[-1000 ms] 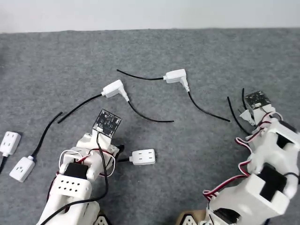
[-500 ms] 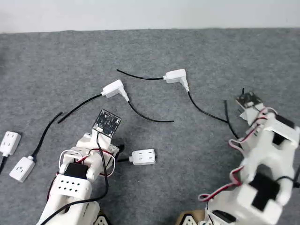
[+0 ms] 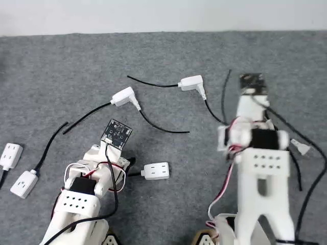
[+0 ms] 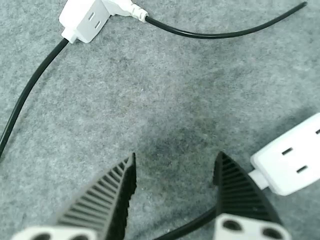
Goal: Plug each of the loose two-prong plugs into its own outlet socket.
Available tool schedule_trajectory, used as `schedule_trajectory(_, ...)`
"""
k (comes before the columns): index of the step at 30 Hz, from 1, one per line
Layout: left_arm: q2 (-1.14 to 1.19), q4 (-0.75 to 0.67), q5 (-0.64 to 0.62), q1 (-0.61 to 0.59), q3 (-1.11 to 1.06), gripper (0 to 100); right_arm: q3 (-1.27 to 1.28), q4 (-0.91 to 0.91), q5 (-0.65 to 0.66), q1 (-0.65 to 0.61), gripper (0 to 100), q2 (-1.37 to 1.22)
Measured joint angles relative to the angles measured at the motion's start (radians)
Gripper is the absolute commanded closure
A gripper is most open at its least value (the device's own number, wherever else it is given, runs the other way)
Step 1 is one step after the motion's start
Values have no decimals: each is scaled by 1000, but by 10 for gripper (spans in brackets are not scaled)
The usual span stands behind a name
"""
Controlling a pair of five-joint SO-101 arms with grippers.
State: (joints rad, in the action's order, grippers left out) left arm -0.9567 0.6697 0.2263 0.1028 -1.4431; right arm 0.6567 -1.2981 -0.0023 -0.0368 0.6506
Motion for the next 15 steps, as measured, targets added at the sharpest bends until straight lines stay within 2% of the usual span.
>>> schedule_trajectory(2,0,0,0,0,0,764,94,34,-15,-77,990,35)
schedule_trajectory(6,0,0,0,0,0,764,339,160,-55,-138,991,106)
schedule_trajectory(10,0,0,0,0,0,764,575,356,-221,-130,991,207)
schedule_trajectory(15,0,0,0,0,0,764,724,546,-448,-100,991,342)
